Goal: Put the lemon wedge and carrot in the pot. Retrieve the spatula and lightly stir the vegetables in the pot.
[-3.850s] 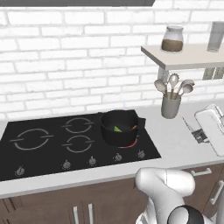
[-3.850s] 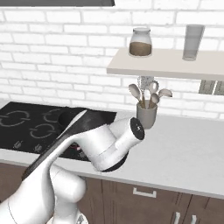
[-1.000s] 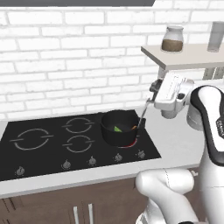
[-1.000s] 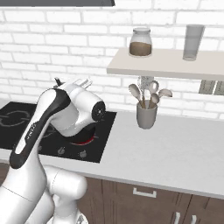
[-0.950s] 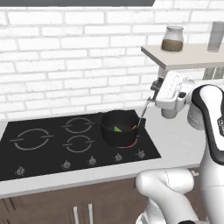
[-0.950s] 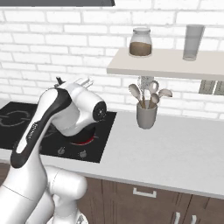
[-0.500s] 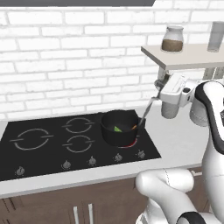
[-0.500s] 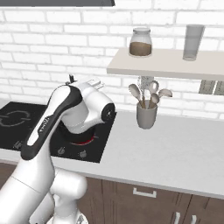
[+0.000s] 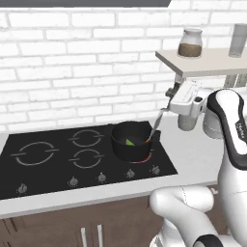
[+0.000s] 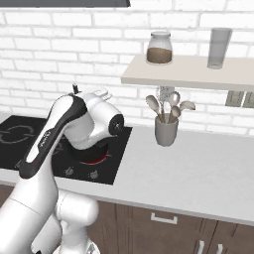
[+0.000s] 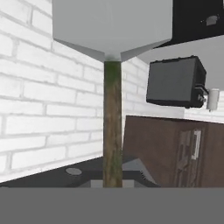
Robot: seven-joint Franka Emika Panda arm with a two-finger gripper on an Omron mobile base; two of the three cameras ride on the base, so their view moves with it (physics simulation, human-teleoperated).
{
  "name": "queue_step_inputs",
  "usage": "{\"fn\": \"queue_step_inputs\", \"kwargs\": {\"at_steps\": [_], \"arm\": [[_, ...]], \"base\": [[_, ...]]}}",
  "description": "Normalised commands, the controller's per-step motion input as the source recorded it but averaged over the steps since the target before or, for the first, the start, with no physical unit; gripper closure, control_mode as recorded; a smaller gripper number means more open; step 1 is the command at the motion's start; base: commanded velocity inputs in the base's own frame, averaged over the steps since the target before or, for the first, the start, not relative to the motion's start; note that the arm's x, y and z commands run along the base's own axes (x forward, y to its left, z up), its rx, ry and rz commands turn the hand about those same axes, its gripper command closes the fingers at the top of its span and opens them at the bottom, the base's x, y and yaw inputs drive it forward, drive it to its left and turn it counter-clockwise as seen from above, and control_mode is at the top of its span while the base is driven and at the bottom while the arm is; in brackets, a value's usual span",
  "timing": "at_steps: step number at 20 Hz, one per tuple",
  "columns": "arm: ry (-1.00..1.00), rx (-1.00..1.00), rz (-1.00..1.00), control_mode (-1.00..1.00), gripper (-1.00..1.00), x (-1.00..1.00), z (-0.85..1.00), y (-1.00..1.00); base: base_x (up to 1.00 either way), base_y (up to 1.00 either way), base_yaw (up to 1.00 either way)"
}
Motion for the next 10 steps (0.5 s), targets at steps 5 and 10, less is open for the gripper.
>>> {"fn": "queue_step_inputs", "kwargs": {"at_steps": [5, 10], "arm": [[0.0, 0.0, 0.0, -1.0, 1.0, 0.5, -0.3, 0.32], [0.0, 0.0, 0.0, -1.0, 1.0, 0.22, -0.18, 0.18]], "base": [[0.0, 0.0, 0.0], [0.0, 0.0, 0.0]]}}
